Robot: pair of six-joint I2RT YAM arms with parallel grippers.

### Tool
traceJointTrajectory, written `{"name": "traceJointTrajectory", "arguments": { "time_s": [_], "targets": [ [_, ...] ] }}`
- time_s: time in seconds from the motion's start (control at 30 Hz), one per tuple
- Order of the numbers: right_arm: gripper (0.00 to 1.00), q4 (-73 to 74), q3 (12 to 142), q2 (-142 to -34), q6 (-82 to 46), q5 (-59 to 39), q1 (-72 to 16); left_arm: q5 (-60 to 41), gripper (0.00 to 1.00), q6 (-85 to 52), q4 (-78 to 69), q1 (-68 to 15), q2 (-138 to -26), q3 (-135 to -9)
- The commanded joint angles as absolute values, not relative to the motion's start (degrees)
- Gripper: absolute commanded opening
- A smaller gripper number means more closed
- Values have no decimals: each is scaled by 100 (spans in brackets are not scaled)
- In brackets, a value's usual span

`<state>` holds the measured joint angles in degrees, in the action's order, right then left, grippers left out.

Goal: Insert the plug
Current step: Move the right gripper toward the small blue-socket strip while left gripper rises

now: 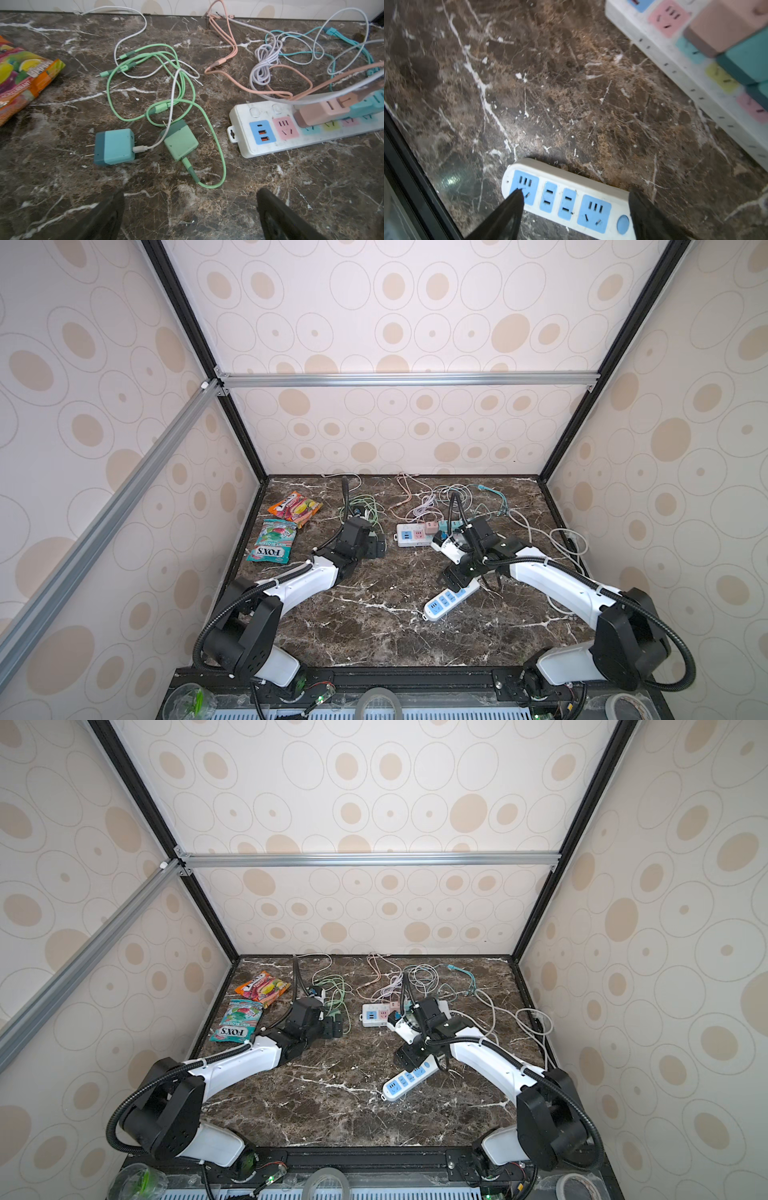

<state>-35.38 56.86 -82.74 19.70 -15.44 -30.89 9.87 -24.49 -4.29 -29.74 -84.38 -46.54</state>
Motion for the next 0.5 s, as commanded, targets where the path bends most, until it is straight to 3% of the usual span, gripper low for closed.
{"name": "traceJointTrajectory", "arguments": {
  "time_s": [0.0,0.2,0.47],
  "targets": [
    [82,-4535,5889,-8636,3673,-1819,-3186,1309,98,-2639,-634,-2884,-8255,-4540],
    [88,-4948,5951,-9029,5060,-1659,-3190,1379,98,-2632,-562,-2813,-8128,-4436],
    [91,-4268,5752,-9226,5594,-949,-3243,1428,98,-2665,-515,-2714,-8000,-4300]
  ]
}}
